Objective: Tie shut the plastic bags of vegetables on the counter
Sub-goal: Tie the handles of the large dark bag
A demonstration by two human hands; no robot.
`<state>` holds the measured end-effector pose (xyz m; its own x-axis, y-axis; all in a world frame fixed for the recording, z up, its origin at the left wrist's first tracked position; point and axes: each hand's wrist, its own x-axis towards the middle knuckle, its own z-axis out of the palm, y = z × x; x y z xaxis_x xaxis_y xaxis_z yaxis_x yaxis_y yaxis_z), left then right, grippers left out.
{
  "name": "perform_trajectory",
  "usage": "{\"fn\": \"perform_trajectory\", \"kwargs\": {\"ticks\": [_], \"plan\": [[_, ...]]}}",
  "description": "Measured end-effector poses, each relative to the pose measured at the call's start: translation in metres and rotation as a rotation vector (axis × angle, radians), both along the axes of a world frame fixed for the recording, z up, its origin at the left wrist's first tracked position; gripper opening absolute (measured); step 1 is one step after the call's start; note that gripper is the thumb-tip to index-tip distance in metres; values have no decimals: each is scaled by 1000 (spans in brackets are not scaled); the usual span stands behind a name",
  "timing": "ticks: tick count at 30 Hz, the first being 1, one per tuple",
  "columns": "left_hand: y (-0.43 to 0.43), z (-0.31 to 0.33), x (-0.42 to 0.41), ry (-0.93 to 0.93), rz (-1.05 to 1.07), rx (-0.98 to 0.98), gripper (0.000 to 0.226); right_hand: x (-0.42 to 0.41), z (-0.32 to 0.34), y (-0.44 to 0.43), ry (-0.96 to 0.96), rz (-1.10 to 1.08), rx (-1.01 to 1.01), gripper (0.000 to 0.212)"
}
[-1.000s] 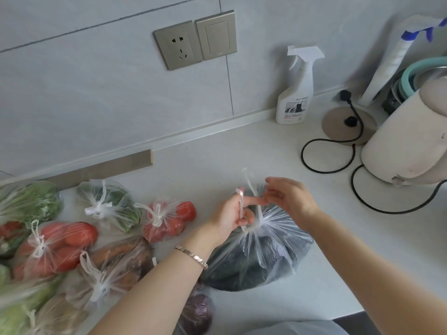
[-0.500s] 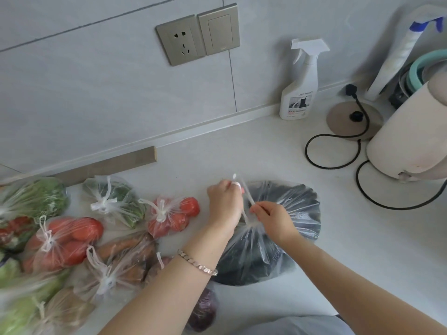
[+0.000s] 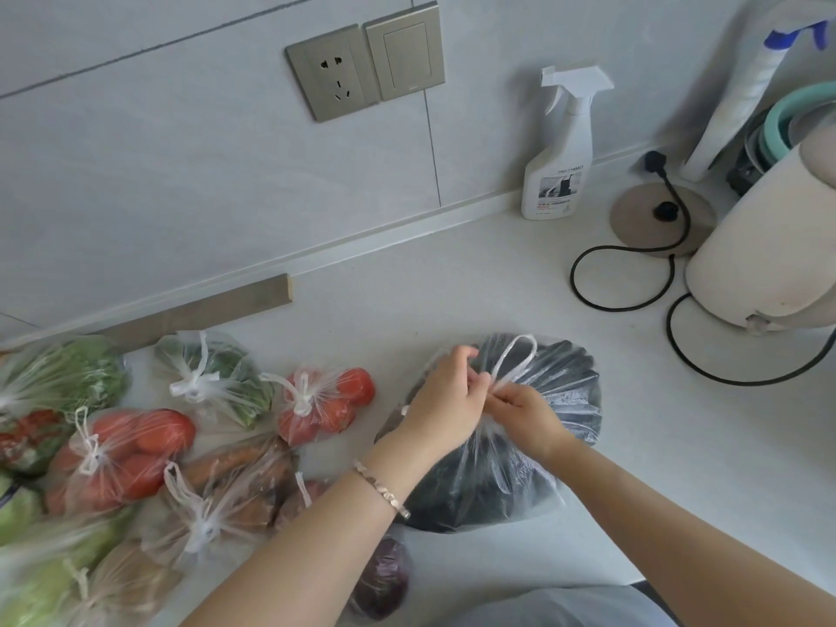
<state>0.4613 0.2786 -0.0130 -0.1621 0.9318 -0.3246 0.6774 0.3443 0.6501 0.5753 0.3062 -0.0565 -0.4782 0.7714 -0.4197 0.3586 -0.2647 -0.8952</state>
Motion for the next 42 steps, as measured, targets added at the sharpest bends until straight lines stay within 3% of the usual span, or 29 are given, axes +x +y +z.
{"fn": "perform_trajectory", "kwargs": {"ticks": [4,13,19,21,23,25,29,32,37,42], "plan": [[-17,-23,0,88,-63,123,32,4,1,3,31,-77,-20,30],[-25,-33,-6,-62,96,181,21,-1,-8,1,19,-173,49,42],[-23,-31,-1,-49,115,73,21,-5,-13,1,-132,-203,72,11],[-22,-32,0,-69,176,26,29,-2,-9,-1,-111,-196,55,35],[-20,-33,-3,-167,279,-12,25,2,-4,-6,-78,-131,78,46],[-18,-30,-4,-288,358,-64,15,7,-3,-11,-55,-49,167,43],[-19,-30,-5,-388,402,-132,19,15,-13,-17,-77,-7,552,21],[-21,-31,-6,-460,443,-167,18,17,-21,-13,-107,104,771,18],[-22,-31,0,-283,287,-92,15,17,-23,-4,-196,335,955,24],[-26,-33,0,-162,206,26,19,13,-23,1,-210,390,872,12]]}}
